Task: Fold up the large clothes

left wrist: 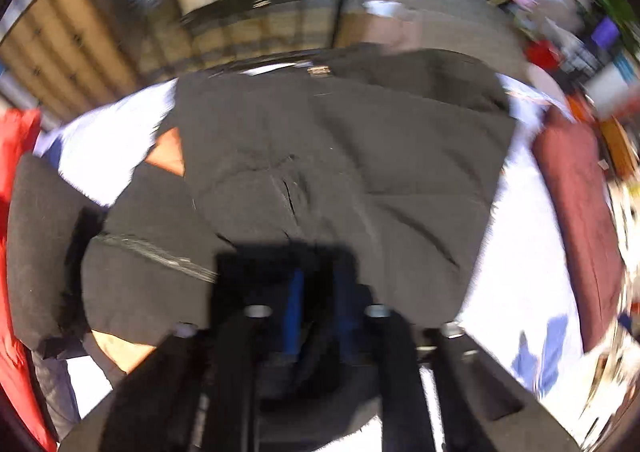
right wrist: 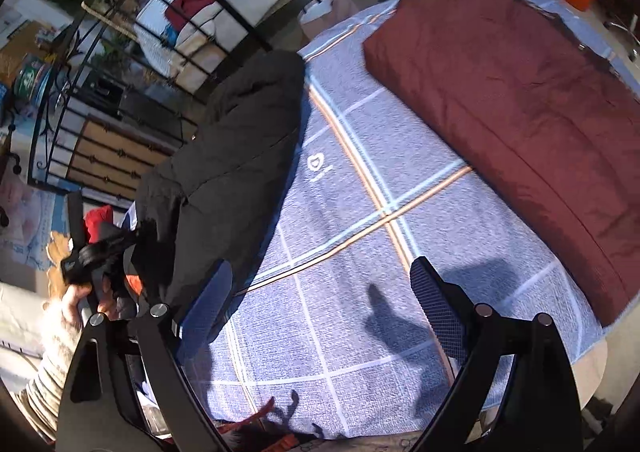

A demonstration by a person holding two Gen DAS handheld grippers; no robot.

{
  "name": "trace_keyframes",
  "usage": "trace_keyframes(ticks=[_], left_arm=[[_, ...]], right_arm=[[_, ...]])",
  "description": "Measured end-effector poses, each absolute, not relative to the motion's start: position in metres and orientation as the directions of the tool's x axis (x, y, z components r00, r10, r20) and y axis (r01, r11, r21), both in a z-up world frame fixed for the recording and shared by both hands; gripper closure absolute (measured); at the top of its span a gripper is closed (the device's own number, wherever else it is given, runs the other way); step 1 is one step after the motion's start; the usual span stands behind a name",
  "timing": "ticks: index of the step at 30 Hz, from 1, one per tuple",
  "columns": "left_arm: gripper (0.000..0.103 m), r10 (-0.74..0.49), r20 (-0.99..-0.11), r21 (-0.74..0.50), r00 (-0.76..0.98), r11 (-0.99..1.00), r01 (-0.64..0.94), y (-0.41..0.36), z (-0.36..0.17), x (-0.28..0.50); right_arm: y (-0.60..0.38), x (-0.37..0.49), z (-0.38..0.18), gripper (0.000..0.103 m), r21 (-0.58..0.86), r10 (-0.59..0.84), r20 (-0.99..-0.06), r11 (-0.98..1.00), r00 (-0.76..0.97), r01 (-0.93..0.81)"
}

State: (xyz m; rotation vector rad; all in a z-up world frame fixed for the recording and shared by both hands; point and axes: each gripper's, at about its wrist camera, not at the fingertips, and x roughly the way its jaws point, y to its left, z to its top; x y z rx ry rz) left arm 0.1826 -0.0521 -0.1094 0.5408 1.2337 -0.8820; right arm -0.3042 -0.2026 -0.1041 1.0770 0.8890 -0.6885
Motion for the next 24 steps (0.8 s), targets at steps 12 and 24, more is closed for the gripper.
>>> trace_keyframes(ticks=[12,24], left_arm=[[0.092,-0.314,-0.859,-0.438,-0.405,0.041,0.898,-0.035,-0.045,-0.049],[0.032,-0.472,-0.859,-0.38,-0.2,0.325,0.866,0.046,-0.006,0.022]], right_arm=[[-0.231,-0.287,-0.068,0.013,0.469,-0.098,-0.835,0.388,0.541,0.794],[-0.149,-0.12,-0.066,0.013,0.39,0.122,-0.868,0.766,0.481,0.511]])
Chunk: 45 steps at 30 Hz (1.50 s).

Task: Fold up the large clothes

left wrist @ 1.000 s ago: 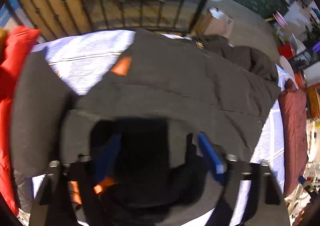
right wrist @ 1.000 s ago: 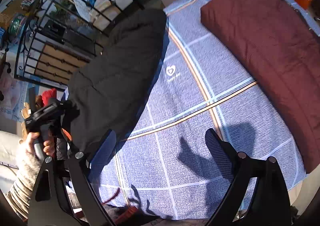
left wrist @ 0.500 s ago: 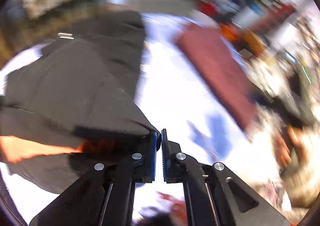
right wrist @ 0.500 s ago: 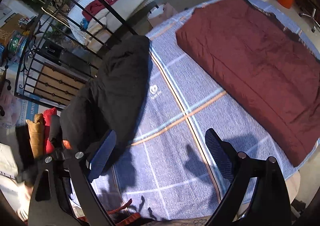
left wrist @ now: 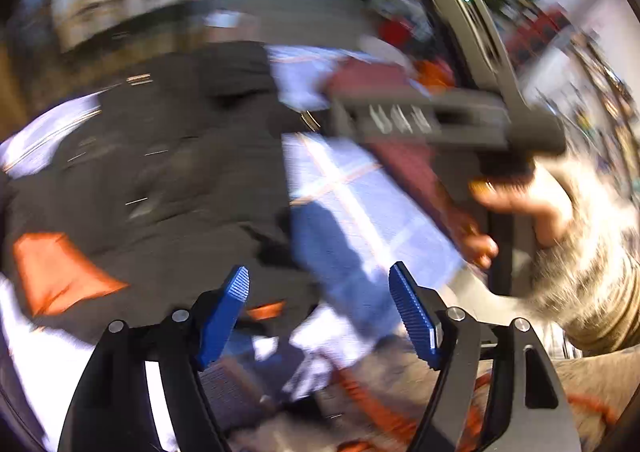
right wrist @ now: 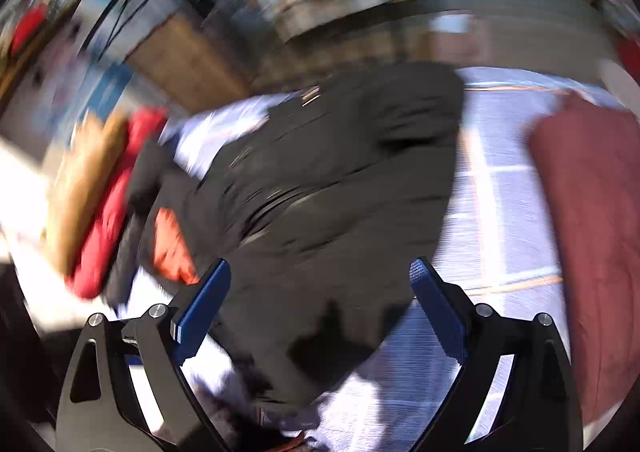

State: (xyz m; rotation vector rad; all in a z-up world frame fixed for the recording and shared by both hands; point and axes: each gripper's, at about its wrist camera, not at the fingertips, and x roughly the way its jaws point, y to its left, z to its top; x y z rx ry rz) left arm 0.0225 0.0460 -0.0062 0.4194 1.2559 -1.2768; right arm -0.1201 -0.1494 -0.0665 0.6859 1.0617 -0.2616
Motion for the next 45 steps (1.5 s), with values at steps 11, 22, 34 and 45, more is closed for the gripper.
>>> trace_keyframes(ticks=[11,22,34,45], left_arm=[[0.032,-0.308,-0.939,-0.183,0.154,0.826,0.533,0.161,-0.024,0.158],[0.032,-0.219,-0.973,-0.151,0.077,0.85,0.505,0.173,-0.058,0.177],[0.017,-0.217,-0.894,-0.446,-0.392,0.347,0.825,0.132,-0.057,0.036],[0.016,-0.283,-0.899,-0.438,-0.335,0.538,0.72,0.151,-0.071,0.099]], right_arm=[[0.011,0.034,-0.125,0.015,0.198,0.132,-0.945,0.959,0.298,0.204],[-0.047,-0.073,-0.109,0.092,0.056,-0.061,-0.938,0.944,0.34,0.325],[-0.15,-0.392,-0.083,0.103,-0.104,-0.144,-0.989,0.531,-0.031,0.841],[-0.191,-0.459,-0.11,0.046,-0.002,-0.083,-0.996,0.373,0.031,0.928]])
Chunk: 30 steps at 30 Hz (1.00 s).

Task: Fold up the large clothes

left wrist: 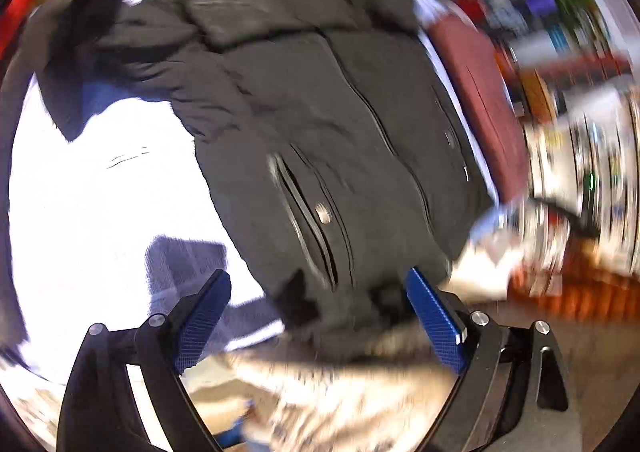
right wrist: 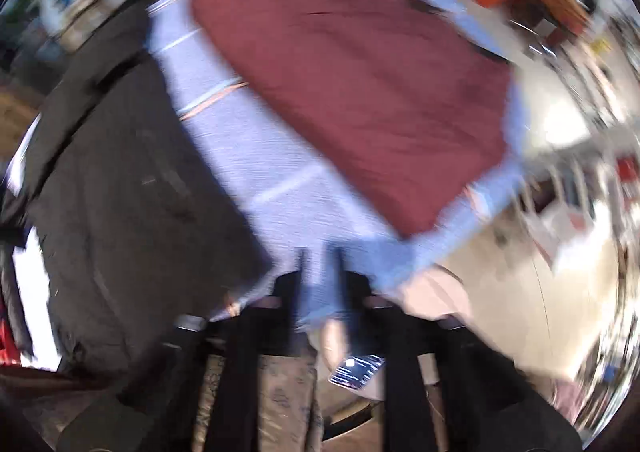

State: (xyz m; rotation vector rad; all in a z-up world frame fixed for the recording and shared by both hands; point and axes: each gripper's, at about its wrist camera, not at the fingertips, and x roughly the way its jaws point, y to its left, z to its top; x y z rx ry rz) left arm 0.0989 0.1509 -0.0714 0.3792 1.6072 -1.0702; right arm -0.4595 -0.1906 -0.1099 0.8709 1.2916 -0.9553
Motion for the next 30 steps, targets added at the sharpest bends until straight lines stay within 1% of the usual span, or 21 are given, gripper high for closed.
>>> trace_keyframes(ticks=[1,2,3,4,7,10,13,14,15,16,17,18,20,25,26,27,30], left_arm=[[0.016,-0.304,-0.895,-0.445,-0.326,0.556,0.703,0.149,-0.074,0.1],[0.016,-0.314,-0.903,-0.427,-0.294,0.57,0.702,0.145,-0.077,0.097],[0.016,-0.303,-0.921,-0.382,-0.245,0.579,0.72,0.14,-0.081,0.09],[0.016,-0.28,-0.94,-0.326,-0.192,0.584,0.743,0.134,-0.085,0.082],[0.016,-0.254,-0.961,-0.242,-0.11,0.582,0.776,0.124,-0.097,0.06],[0.015,-0.229,-0.968,-0.22,-0.103,0.577,0.787,0.119,-0.117,0.046],[0.015,-0.173,-0.973,-0.225,-0.153,0.566,0.793,0.114,-0.151,0.038],[0.015,-0.143,-0.977,-0.213,-0.16,0.56,0.801,0.113,-0.164,0.037],[0.014,-0.099,-0.982,-0.188,-0.16,0.552,0.812,0.114,-0.179,0.034],[0.009,-0.04,-0.986,-0.159,-0.164,0.547,0.822,0.116,-0.199,0.032],[0.006,-0.029,-0.984,-0.16,-0.174,0.555,0.817,0.119,-0.208,0.033],[0.005,-0.035,-0.982,-0.173,-0.187,0.566,0.806,0.121,-0.217,0.035],[0.005,-0.046,-0.98,-0.187,-0.196,0.569,0.801,0.122,-0.224,0.038],[0.004,-0.009,-0.981,-0.168,-0.196,0.554,0.815,0.116,-0.232,0.043],[0.004,-0.007,-0.98,-0.169,-0.199,0.556,0.814,0.116,-0.234,0.045],[0.004,-0.003,-0.98,-0.166,-0.198,0.555,0.815,0.116,-0.234,0.046],[0.004,0.01,-0.981,-0.155,-0.193,0.555,0.817,0.115,-0.235,0.05]], right_arm=[[-0.188,-0.442,-0.114,0.039,0.024,-0.073,-0.996,0.412,0.059,0.911],[-0.183,-0.422,-0.118,0.039,0.064,-0.067,-0.992,0.458,0.106,0.887],[-0.178,-0.401,-0.121,0.039,0.098,-0.054,-0.988,0.507,0.145,0.856],[-0.172,-0.379,-0.126,0.039,0.11,-0.042,-0.986,0.565,0.161,0.818],[-0.148,-0.328,-0.14,0.039,0.104,-0.019,-0.987,0.681,0.159,0.725],[-0.135,-0.302,-0.158,0.038,0.135,0.044,-0.987,0.736,0.152,0.663],[-0.126,-0.29,-0.184,0.034,0.096,0.063,-0.995,0.787,0.075,0.61],[-0.121,-0.29,-0.197,0.032,0.06,0.062,-0.998,0.809,0.017,0.585],[-0.119,-0.291,-0.208,0.024,0.026,0.058,-0.998,0.824,-0.038,0.567],[-0.115,-0.294,-0.222,0.022,0.0,0.062,-0.994,0.836,-0.095,0.549],[-0.113,-0.297,-0.233,0.021,0.002,0.071,-0.992,0.843,-0.108,0.538],[-0.111,-0.298,-0.236,0.02,0.0,0.06,-0.994,0.847,-0.094,0.531],[-0.108,-0.295,-0.242,0.017,-0.027,0.029,-0.995,0.858,-0.1,0.513],[-0.106,-0.281,-0.259,0.011,-0.111,-0.013,-0.983,0.839,-0.186,0.532],[-0.106,-0.278,-0.261,0.004,-0.133,-0.027,-0.979,0.834,-0.201,0.535],[-0.107,-0.277,-0.265,0.004,-0.161,-0.047,-0.974,0.827,-0.22,0.539],[-0.113,-0.279,-0.269,0.004,-0.135,-0.021,-0.979,0.818,-0.205,0.559]])
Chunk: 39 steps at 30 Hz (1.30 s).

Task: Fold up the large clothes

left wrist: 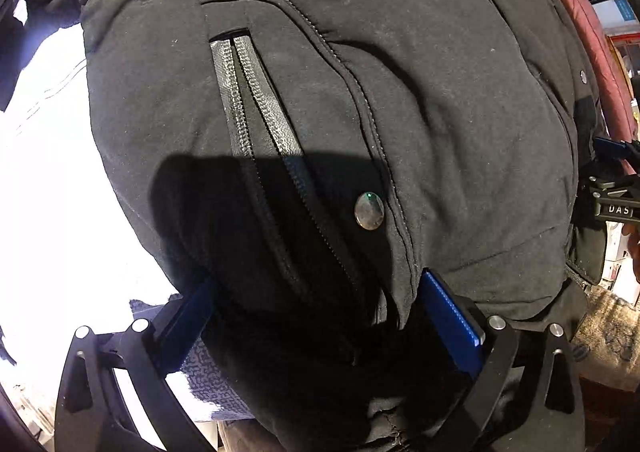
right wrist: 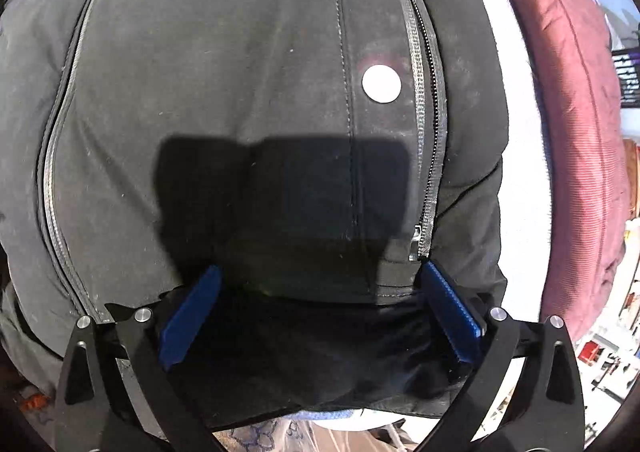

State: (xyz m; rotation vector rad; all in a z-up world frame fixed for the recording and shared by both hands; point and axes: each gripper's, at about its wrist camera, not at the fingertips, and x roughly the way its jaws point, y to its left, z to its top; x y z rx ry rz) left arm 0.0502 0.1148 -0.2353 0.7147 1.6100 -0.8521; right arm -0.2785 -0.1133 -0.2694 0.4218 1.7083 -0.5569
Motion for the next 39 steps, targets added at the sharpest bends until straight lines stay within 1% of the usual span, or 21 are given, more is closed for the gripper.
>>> trace_keyframes(ticks=[5,7,9,12,15,17,18,21,24,26,28,30,31,32,33,34,35,36,37,38,39], left_arm=[[0.005,0.012,-0.983,-0.147,-0.185,0.558,0.816,0.112,-0.225,0.053],[0.011,-0.011,-0.991,-0.119,-0.135,0.548,0.828,0.112,-0.209,0.058],[0.013,-0.063,-0.996,-0.093,-0.069,0.553,0.828,0.114,-0.18,0.071],[0.013,-0.16,-0.987,-0.105,-0.011,0.594,0.797,0.116,-0.139,0.105],[0.013,-0.193,-0.98,-0.085,0.051,0.634,0.769,0.108,-0.121,0.15],[0.017,-0.188,-0.979,-0.068,0.078,0.664,0.745,0.096,-0.121,0.176],[0.024,-0.188,-0.979,-0.07,0.082,0.681,0.729,0.084,-0.12,0.182],[0.028,-0.193,-0.98,-0.104,0.053,0.718,0.689,0.053,-0.128,0.217],[0.028,-0.159,-0.985,-0.07,0.072,0.736,0.673,0.024,-0.14,0.246],[0.028,-0.14,-0.988,-0.062,0.071,0.764,0.642,0.01,-0.15,0.264],[0.028,-0.138,-0.989,-0.078,0.052,0.79,0.609,-0.001,-0.166,0.274],[0.028,-0.13,-0.991,-0.083,0.036,0.8,0.594,-0.013,-0.177,0.281],[0.028,-0.127,-0.992,-0.088,0.024,0.799,0.595,-0.018,-0.181,0.284],[0.028,-0.122,-0.992,-0.092,0.009,0.794,0.601,-0.024,-0.186,0.287],[0.028,-0.113,-0.994,-0.085,0.007,0.789,0.609,-0.029,-0.19,0.287],[0.029,-0.106,-0.994,-0.077,0.01,0.784,0.616,-0.032,-0.193,0.286],[0.033,-0.103,-0.995,-0.075,0.009,0.777,0.625,-0.037,-0.196,0.287],[0.04,-0.104,-0.995,-0.078,0.005,0.774,0.629,-0.042,-0.197,0.287],[0.054,-0.11,-0.994,-0.08,0.008,0.774,0.628,-0.041,-0.194,0.288],[0.062,-0.117,-0.993,-0.077,0.022,0.775,0.627,-0.043,-0.189,0.288],[0.079,-0.125,-0.992,-0.08,0.028,0.773,0.629,-0.044,-0.184,0.287]], right_arm=[[-0.113,-0.284,-0.261,0.004,-0.13,-0.033,-0.983,0.822,-0.182,0.554],[-0.118,-0.285,-0.253,0.005,-0.12,-0.004,-0.979,0.818,-0.202,0.562],[-0.127,-0.288,-0.236,0.005,-0.105,0.017,-0.981,0.79,-0.193,0.604],[-0.152,-0.287,-0.197,0.005,-0.053,0.009,-0.996,0.733,-0.087,0.678],[-0.18,-0.269,-0.162,0.005,-0.04,-0.074,-0.997,0.733,0.022,0.679],[-0.202,-0.251,-0.152,0.005,-0.054,-0.131,-0.989,0.742,0.067,0.669],[-0.215,-0.239,-0.15,0.009,-0.058,-0.146,-0.986,0.742,0.077,0.668],[-0.257,-0.209,-0.153,0.022,-0.032,-0.162,-0.978,0.731,0.128,0.682],[-0.286,-0.176,-0.165,0.028,-0.016,-0.185,-0.969,0.712,0.165,0.702],[-0.312,-0.151,-0.184,0.029,-0.022,-0.203,-0.966,0.678,0.158,0.735],[-0.334,-0.141,-0.199,0.029,-0.003,-0.184,-0.97,0.659,0.157,0.752],[-0.345,-0.131,-0.217,0.031,-0.043,-0.192,-0.974,0.673,0.118,0.738],[-0.35,-0.126,-0.225,0.034,-0.049,-0.183,-0.977,0.69,0.108,0.723],[-0.35,-0.122,-0.238,0.049,-0.037,-0.152,-0.983,0.713,0.104,0.7],[-0.349,-0.121,-0.24,0.066,-0.012,-0.123,-0.986,0.727,0.113,0.687],[-0.351,-0.119,-0.243,0.073,0.037,-0.081,-0.987,0.735,0.141,0.677],[-0.351,-0.118,-0.242,0.078,0.038,-0.084,-0.986,0.736,0.146,0.676],[-0.352,-0.119,-0.239,0.083,0.036,-0.095,-0.983,0.733,0.155,0.68],[-0.356,-0.12,-0.235,0.085,0.051,-0.095,-0.981,0.721,0.171,0.691],[-0.36,-0.125,-0.228,0.087,0.075,-0.095,-0.976,0.694,0.195,0.716],[-0.364,-0.131,-0.221,0.089,0.102,-0.096,-0.971,0.664,0.22,0.74]])
